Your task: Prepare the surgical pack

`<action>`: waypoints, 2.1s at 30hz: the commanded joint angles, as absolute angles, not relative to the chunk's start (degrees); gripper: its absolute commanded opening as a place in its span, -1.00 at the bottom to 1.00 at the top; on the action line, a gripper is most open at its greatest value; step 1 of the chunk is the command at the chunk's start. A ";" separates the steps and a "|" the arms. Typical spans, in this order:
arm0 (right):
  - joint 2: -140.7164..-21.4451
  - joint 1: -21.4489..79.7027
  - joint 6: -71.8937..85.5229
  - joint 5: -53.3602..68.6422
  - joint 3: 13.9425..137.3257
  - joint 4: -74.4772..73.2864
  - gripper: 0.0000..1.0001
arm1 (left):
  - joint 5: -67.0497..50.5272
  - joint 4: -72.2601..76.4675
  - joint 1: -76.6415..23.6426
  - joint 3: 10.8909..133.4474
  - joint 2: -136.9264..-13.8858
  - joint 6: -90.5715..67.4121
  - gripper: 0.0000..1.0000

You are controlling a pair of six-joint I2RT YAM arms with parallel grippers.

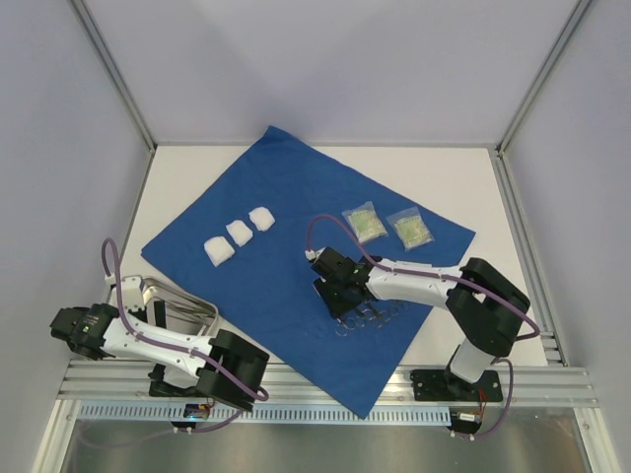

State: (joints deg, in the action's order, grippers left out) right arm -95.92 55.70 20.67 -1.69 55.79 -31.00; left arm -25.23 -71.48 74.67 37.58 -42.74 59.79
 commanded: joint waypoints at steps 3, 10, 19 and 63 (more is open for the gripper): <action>-98.70 56.60 20.39 -2.46 58.01 -29.09 -0.31 | -20.57 -72.69 74.97 36.12 -42.27 63.54 0.96; -101.16 57.13 20.57 -3.25 58.10 -30.23 -0.70 | -20.30 -73.04 75.06 36.39 -41.93 63.72 0.96; -97.30 60.29 19.60 -4.13 62.57 -34.71 -0.99 | -21.27 -74.00 75.06 37.00 -41.57 64.07 0.96; -147.65 77.70 30.86 7.03 134.47 -21.71 -0.99 | -35.33 -96.24 75.06 62.49 -30.50 66.53 1.00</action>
